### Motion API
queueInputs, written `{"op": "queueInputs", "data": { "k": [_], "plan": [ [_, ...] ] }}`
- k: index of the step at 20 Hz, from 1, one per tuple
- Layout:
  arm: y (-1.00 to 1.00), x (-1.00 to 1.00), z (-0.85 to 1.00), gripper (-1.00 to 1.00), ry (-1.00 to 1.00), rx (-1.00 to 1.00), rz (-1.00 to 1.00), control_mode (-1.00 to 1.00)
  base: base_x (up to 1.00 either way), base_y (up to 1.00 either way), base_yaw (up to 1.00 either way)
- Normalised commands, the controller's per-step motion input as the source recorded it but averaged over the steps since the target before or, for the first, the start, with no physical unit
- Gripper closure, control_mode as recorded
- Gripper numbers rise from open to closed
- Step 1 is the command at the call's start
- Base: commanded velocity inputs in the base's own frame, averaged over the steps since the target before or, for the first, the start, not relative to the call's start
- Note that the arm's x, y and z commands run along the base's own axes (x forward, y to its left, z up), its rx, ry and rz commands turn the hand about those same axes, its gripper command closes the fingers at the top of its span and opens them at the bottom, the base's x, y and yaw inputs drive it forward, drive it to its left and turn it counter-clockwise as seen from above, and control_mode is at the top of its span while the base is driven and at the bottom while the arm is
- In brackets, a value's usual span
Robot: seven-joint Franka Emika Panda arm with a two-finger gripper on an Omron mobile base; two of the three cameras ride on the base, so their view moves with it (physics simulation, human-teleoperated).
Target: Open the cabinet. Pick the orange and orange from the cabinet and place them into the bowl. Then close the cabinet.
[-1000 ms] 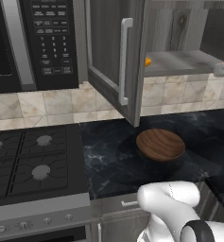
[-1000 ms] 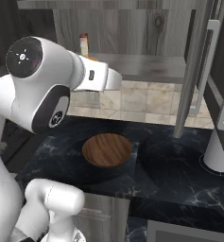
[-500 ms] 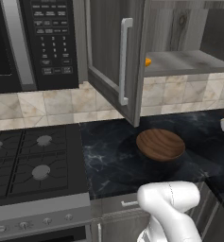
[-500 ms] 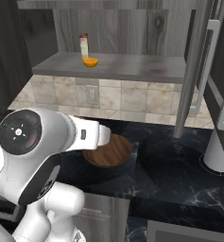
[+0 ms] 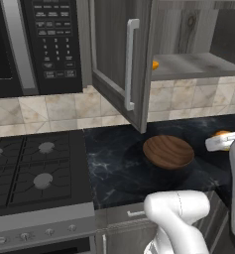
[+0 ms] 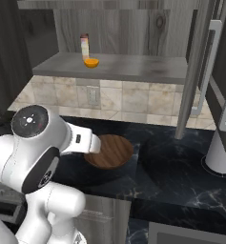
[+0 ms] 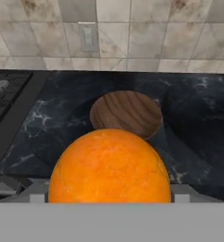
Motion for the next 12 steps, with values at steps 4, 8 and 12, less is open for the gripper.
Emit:
{"op": "queueInputs", "data": {
  "k": [4, 8, 12],
  "plan": [
    [0.25, 0.52, 0.0, 1.0, 0.25, 0.01, 0.0, -1.0, 0.0, 0.0, 0.0],
    [0.01, 0.25, 0.0, 1.0, 0.04, 0.0, 0.0, -1.0, 0.0, 0.0, 0.0],
    [0.0, 0.13, -0.15, 1.0, 0.0, 0.0, 0.0, -1.0, 0.0, 0.0, 0.0]
  ]
}}
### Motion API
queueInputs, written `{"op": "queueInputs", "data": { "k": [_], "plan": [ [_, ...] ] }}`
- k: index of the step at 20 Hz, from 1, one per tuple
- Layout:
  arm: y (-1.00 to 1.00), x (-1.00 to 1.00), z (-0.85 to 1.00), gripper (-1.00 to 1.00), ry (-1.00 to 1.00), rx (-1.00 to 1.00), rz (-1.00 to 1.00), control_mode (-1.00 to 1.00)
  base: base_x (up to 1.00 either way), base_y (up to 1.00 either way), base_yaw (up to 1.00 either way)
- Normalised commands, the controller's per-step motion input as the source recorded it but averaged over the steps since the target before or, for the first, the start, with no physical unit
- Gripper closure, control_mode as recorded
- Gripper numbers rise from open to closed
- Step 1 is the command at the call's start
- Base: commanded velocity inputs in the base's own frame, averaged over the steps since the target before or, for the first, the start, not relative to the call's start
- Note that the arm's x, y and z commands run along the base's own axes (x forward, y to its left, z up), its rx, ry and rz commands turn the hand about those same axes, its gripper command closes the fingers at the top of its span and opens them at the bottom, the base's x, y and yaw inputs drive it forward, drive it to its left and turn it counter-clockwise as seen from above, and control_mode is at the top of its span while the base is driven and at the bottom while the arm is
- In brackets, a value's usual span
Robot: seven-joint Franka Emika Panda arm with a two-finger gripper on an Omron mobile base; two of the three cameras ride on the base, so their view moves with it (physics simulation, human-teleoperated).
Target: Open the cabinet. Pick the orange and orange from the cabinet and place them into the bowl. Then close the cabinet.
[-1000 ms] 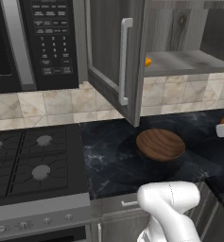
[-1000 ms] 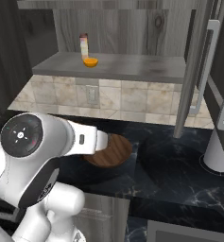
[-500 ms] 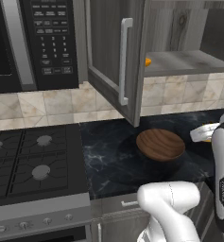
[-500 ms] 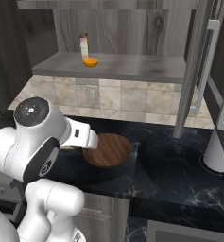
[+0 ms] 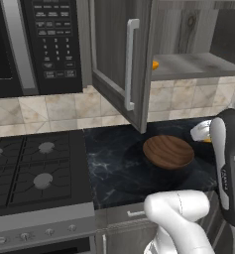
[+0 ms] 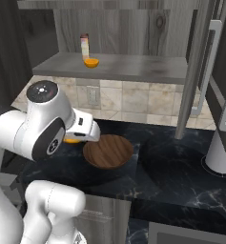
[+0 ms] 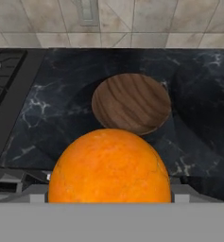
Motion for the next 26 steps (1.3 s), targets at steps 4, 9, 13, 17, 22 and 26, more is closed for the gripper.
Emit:
{"op": "queueInputs", "data": {
  "k": [4, 9, 13, 17, 22, 26],
  "plan": [
    [0.0, 0.12, -0.32, 1.0, 0.0, -0.02, 0.0, -1.0, 0.0, 0.0, 0.0],
    [0.0, 0.16, -0.32, 1.0, 0.0, -0.03, 0.0, -1.0, 0.0, 0.0, 0.0],
    [0.0, 0.18, -0.21, 1.0, 0.0, -0.03, 0.0, -1.0, 0.0, 0.0, 0.0],
    [0.0, 0.24, -0.14, 1.0, -0.01, -0.01, 0.0, -1.0, 0.0, 0.0, 0.0],
    [0.0, 0.35, -0.15, 1.0, 0.0, -0.01, 0.0, -1.0, 0.0, 0.0, 0.0],
    [0.0, 0.48, -0.19, 1.0, 0.0, 0.0, 0.0, -1.0, 0.0, 0.0, 0.0]
  ]
}}
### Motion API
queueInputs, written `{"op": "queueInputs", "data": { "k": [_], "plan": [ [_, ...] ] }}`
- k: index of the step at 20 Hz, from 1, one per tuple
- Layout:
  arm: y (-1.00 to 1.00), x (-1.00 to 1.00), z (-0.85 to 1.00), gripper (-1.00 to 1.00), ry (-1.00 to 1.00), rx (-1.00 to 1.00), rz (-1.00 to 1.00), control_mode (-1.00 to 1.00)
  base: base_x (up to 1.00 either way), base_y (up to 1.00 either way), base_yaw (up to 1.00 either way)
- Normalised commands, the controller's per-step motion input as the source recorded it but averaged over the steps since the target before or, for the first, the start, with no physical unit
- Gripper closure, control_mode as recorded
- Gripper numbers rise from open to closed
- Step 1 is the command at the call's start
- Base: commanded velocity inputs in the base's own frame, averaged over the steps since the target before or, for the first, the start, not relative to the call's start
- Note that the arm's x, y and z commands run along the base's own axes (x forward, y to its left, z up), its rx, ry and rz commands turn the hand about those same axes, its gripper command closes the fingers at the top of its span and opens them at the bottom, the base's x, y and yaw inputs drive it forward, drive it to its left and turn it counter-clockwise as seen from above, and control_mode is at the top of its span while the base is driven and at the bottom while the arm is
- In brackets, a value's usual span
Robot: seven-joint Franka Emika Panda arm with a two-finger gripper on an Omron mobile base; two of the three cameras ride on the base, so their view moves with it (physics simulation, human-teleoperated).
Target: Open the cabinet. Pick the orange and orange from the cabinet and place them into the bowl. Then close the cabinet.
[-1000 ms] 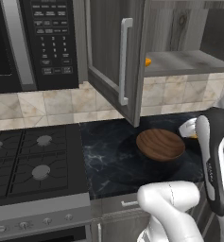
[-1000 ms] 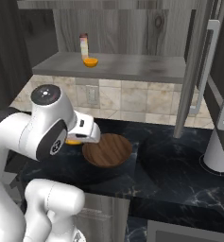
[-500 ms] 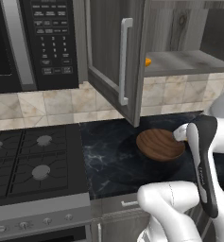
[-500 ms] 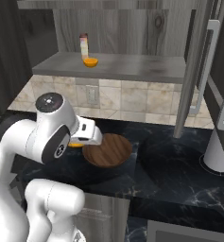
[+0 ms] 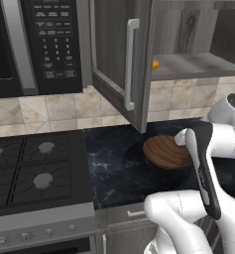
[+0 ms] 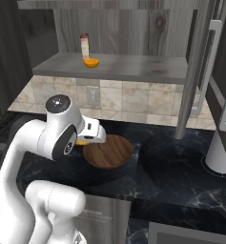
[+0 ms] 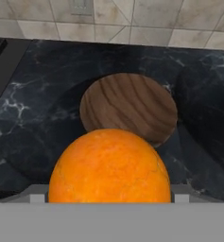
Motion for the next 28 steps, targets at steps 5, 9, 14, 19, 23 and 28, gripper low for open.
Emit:
{"op": "queueInputs", "data": {
  "k": [5, 9, 14, 19, 23, 28],
  "plan": [
    [0.0, 0.59, -0.26, 1.0, 0.0, 0.0, 0.0, -1.0, 0.0, 0.0, 0.0],
    [0.0, 0.63, -0.28, 1.0, 0.0, 0.0, 0.0, -1.0, 0.0, 0.0, 0.0],
    [-0.02, 0.49, -0.21, 1.0, 0.0, 0.0, 0.0, -1.0, 0.0, 0.0, 0.0],
    [-0.07, 0.34, -0.37, 1.0, 0.0, 0.0, 0.0, -1.0, 0.0, 0.0, 0.0],
    [-0.09, 0.22, -0.44, 1.0, 0.0, 0.0, 0.0, -1.0, 0.0, 0.0, 0.0],
    [-0.06, 0.22, -0.5, 1.0, 0.0, 0.0, 0.01, -1.0, 0.0, 0.0, 0.0]
  ]
}}
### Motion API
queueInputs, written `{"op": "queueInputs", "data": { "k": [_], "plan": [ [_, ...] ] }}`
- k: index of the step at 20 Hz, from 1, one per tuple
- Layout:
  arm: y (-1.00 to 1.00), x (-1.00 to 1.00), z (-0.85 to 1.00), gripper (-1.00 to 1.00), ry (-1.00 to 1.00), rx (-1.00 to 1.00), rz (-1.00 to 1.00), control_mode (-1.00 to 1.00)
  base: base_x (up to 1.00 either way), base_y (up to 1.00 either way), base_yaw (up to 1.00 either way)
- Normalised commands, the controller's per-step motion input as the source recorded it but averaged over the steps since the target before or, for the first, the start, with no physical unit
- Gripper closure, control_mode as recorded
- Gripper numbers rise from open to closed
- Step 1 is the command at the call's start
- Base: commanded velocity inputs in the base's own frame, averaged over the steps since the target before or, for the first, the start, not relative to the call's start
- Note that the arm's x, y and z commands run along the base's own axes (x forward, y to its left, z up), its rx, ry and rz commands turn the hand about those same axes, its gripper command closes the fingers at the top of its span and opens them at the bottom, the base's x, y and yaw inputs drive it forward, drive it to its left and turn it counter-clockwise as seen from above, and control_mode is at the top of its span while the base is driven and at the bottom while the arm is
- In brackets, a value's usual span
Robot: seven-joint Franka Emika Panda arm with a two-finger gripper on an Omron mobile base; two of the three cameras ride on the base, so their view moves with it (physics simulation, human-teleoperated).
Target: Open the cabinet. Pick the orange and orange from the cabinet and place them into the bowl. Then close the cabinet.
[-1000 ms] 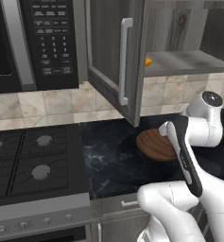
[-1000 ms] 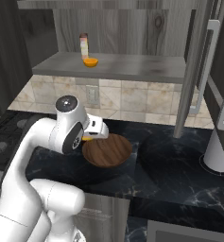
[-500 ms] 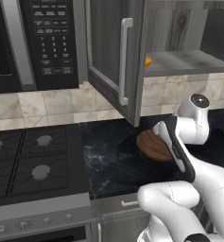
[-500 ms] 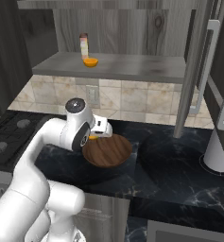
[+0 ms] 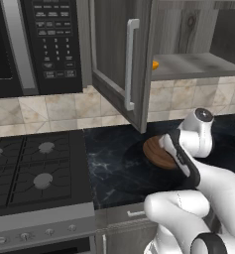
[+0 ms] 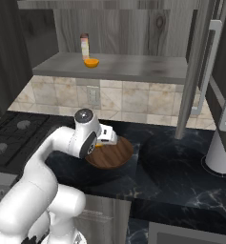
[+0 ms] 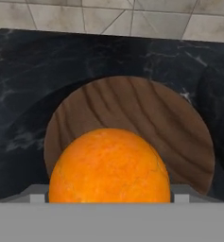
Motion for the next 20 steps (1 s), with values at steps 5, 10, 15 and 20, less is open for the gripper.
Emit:
{"op": "queueInputs", "data": {
  "k": [5, 10, 15, 20],
  "plan": [
    [-0.08, 0.38, -0.34, 1.0, 0.0, 0.0, 0.01, -1.0, 0.0, 0.0, 0.0],
    [-0.11, 0.43, -0.23, 1.0, 0.0, 0.0, 0.0, -1.0, 0.0, 0.0, 0.0],
    [-0.22, 0.39, -0.15, 1.0, 0.0, 0.0, 0.02, -1.0, 0.0, 0.0, 0.0],
    [-0.18, 0.27, -0.13, -1.0, 0.0, 0.0, 0.03, -1.0, 0.0, 0.0, 0.0]
  ]
}}
